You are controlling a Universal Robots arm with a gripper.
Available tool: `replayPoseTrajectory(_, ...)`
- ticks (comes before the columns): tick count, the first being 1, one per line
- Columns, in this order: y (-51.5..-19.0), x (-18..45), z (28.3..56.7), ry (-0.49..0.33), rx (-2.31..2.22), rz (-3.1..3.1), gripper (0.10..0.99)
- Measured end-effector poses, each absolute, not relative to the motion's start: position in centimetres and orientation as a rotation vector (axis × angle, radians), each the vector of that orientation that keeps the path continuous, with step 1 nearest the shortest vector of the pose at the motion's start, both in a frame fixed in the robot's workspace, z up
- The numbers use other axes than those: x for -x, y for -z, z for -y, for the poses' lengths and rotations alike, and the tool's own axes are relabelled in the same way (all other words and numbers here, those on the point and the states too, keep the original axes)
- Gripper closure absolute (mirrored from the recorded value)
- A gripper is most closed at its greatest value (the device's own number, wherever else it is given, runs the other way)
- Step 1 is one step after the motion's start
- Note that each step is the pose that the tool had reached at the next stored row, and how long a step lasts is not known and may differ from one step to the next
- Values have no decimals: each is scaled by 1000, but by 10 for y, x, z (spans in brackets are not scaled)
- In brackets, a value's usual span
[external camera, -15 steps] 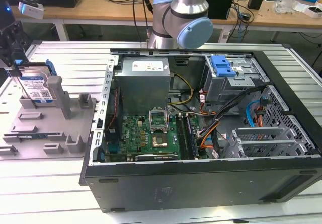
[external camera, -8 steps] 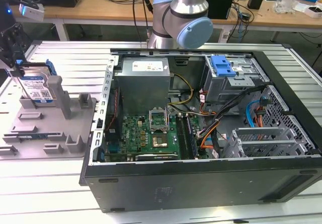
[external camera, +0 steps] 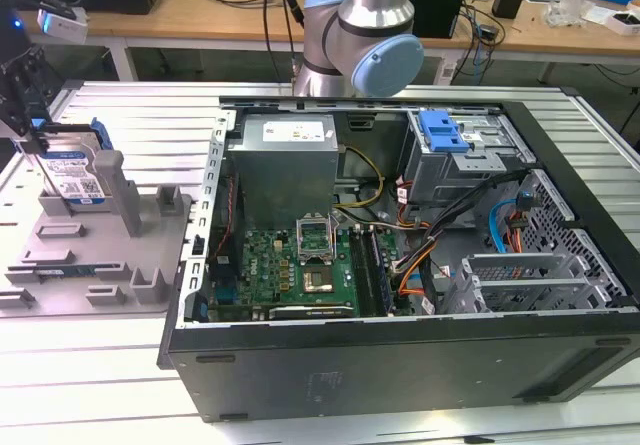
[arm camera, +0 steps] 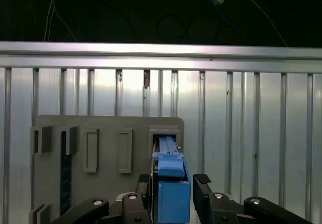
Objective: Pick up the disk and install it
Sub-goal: 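Pick up the disk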
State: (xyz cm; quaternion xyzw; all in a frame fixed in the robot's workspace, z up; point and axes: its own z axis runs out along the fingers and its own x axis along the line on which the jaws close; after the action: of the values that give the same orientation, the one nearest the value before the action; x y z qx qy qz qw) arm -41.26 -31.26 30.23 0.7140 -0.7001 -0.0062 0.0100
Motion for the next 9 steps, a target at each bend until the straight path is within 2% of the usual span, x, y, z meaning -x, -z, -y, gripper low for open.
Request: replayPoseTrajectory(9, -301, 413, 314, 19, -2229, 2185, 616)
